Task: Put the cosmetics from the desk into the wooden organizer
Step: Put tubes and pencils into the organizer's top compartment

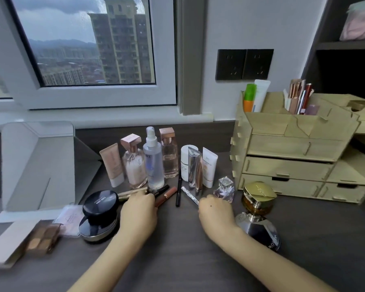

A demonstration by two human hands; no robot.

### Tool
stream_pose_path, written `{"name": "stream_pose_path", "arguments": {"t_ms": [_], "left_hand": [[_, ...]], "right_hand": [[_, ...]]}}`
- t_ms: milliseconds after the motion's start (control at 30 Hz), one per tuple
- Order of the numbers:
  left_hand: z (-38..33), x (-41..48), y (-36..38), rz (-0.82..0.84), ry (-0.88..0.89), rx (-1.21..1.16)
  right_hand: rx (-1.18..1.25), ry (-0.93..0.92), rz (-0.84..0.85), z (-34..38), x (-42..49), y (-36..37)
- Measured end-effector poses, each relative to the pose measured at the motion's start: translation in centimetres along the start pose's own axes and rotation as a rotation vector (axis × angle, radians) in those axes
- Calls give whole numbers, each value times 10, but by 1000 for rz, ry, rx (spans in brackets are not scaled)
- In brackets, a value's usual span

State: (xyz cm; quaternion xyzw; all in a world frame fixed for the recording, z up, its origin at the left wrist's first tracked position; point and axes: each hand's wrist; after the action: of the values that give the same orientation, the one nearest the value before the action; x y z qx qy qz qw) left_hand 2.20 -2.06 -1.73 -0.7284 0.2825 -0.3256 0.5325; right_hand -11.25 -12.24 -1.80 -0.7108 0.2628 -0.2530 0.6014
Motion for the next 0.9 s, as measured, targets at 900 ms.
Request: {"name": "stream_pose_path", "arguments": {"t_ms": [900], "left_hand": [[-129,33,-103,30,285,-1286]], "right_hand": [[404,532,-908,-243,14,-144]]}}
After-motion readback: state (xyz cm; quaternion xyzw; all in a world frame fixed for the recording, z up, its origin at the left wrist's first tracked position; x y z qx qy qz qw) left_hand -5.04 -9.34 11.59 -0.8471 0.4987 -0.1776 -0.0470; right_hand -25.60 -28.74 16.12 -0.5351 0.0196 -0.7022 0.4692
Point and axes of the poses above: each hand's wrist, its own x-axis towards the middle knuckle, its own y-axis out of the palm, z = x × y, and after that the axes turned 7 degrees about -x, right-handed
